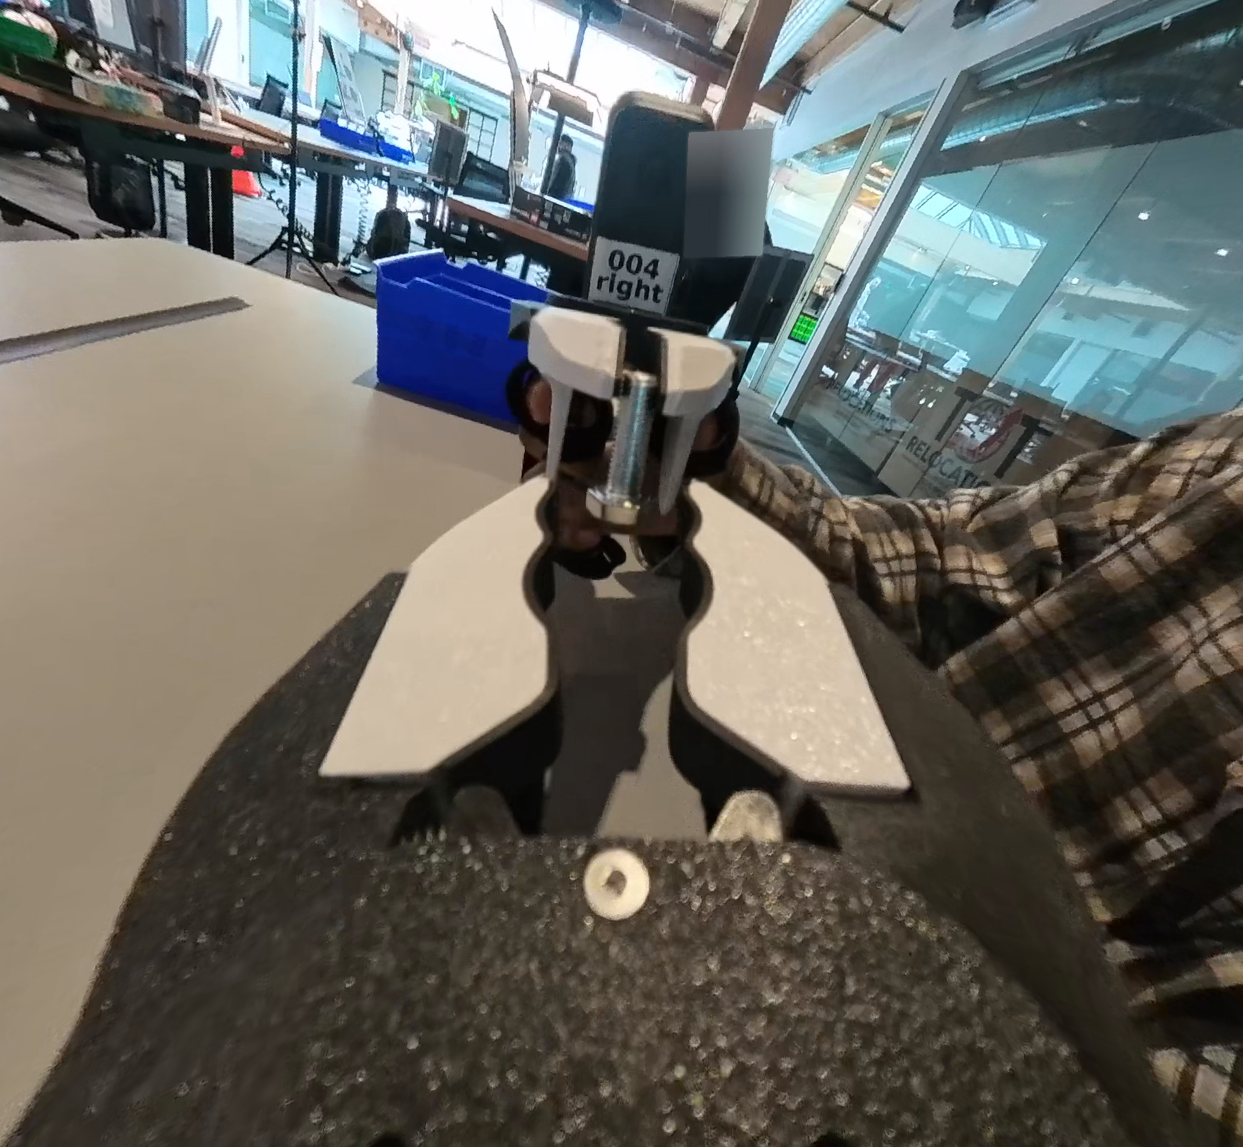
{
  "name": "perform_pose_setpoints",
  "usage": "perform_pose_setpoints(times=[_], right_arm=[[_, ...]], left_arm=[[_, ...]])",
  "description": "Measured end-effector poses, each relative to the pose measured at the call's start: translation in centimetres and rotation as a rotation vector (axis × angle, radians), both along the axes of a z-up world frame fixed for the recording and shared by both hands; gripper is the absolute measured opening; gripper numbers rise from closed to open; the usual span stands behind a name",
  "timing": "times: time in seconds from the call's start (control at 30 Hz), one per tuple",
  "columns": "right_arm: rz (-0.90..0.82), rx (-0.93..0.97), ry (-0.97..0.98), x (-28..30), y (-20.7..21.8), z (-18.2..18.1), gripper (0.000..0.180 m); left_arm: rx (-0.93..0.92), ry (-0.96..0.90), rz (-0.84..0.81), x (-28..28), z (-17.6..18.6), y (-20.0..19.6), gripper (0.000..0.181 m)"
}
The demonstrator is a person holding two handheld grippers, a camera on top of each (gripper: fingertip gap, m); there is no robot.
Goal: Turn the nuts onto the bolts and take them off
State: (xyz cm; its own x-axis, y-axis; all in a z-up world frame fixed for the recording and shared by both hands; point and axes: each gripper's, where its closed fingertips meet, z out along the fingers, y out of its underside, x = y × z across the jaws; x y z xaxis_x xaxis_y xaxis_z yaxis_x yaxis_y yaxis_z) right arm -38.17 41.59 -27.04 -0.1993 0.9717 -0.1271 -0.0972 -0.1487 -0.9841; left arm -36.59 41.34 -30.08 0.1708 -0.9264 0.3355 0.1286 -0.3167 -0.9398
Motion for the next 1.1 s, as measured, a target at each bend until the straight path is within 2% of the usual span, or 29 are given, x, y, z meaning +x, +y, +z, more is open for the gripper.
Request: perform_pose_setpoints(times=[1.1], right_arm=[[0.056, 0.035, -0.029, -0.9, -1.3, -0.7, 0.009]], left_arm=[[0.085, 0.151, -0.02, 1.7, -1.6, -1.0, 0.018]])
